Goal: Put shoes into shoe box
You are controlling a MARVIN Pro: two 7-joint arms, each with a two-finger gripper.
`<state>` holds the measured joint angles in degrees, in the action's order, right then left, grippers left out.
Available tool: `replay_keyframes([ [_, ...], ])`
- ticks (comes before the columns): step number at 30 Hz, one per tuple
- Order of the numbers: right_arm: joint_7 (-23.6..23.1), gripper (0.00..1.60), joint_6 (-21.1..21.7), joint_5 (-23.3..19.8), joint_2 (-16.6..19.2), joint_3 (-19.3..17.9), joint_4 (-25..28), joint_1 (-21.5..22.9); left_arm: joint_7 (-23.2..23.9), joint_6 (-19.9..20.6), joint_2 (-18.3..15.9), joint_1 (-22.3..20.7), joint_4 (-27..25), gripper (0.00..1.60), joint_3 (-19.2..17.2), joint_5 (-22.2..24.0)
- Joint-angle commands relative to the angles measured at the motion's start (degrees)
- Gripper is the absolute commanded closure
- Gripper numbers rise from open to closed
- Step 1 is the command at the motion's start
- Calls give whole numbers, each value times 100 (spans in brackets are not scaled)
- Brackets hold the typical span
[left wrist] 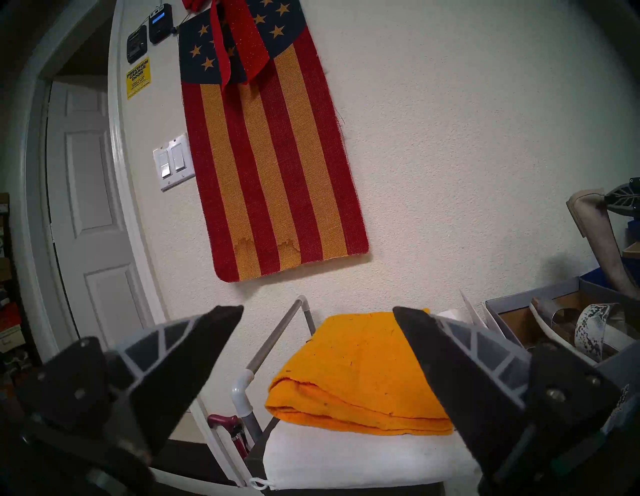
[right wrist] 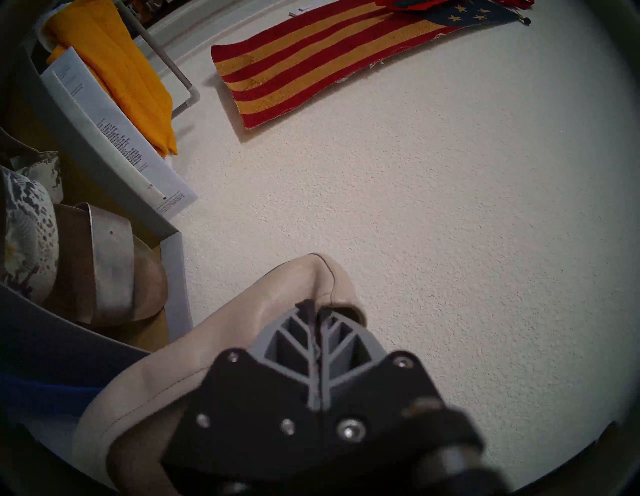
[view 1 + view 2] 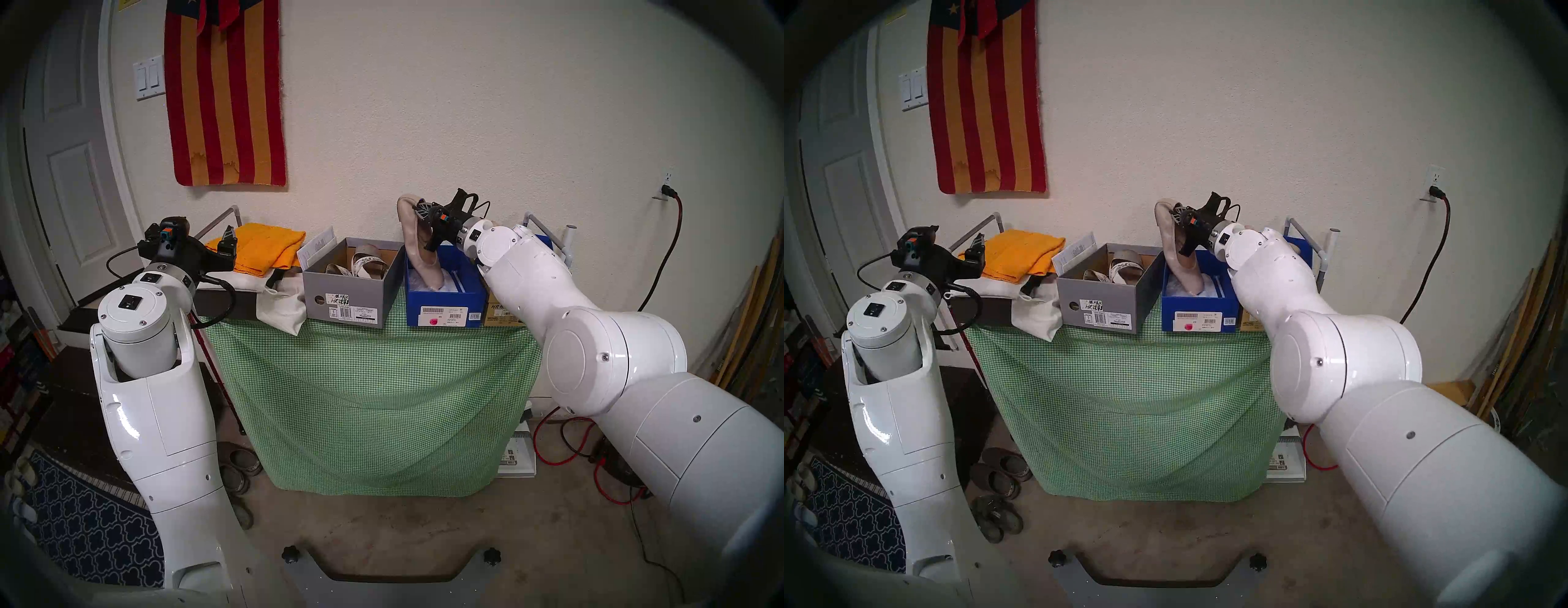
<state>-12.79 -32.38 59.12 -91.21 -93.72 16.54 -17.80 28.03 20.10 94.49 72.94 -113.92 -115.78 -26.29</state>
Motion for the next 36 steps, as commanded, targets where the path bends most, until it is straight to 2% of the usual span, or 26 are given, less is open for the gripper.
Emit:
replay_keyframes([
  [1, 285, 160, 157, 76, -9, 26, -47, 229, 0, -5, 0, 1, -21, 0, -3, -1],
  [24, 662, 160, 669, 386, -117, 61, -305, 525, 29, -13, 29, -21, -12, 0, -20, -38],
  [36, 868, 160, 928, 520, -305, 80, -343, 596, 42, -18, 44, -30, -12, 0, -30, -57],
])
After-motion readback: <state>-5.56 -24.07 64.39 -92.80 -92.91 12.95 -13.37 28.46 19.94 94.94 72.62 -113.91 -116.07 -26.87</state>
